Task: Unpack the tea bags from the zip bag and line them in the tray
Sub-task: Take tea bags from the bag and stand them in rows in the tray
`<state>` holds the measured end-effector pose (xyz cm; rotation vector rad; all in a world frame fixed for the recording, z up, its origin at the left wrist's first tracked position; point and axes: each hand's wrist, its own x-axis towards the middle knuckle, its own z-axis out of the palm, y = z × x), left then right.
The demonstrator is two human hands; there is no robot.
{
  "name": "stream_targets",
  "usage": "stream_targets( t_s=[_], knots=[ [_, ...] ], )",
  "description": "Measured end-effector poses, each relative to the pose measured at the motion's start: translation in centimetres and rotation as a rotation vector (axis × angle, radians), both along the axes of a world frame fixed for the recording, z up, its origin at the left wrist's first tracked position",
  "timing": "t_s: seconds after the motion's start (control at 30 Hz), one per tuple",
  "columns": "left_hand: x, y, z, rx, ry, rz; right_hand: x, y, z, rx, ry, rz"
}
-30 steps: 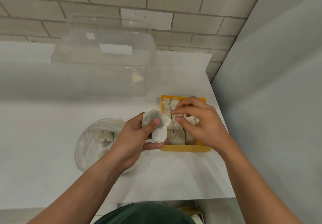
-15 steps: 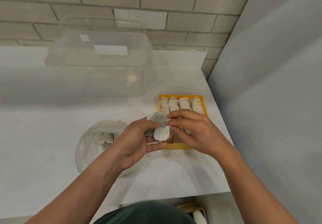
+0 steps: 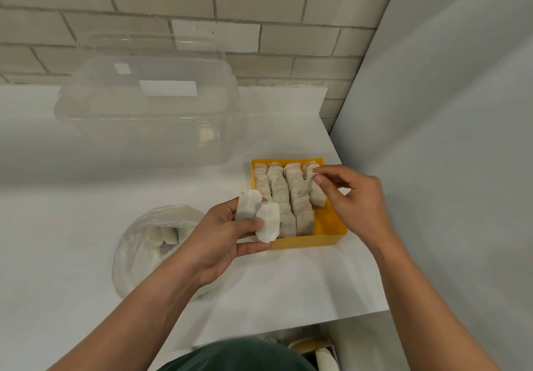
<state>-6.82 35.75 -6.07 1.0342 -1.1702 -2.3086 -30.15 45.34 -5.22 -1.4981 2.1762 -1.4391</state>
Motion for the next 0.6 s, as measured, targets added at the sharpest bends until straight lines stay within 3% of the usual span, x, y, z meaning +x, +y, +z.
stream_targets(
  t_s=[0.17,0.33,0.6],
  knots=[
    [0.0,0.2,-0.1,0.003,0.014,0.005,-2.9,-0.2,-2.6,0.225,0.097,-0.138],
    [0.0,0.2,-0.1,0.003,0.023,0.018,-4.2,-0.4,-4.0,0.495,0.212,-0.107],
    [0.2,0.1,-0.1,0.008,0.026,0.032,-5.1,-1.5,-5.6,0.622,0.468,-0.041]
  ],
)
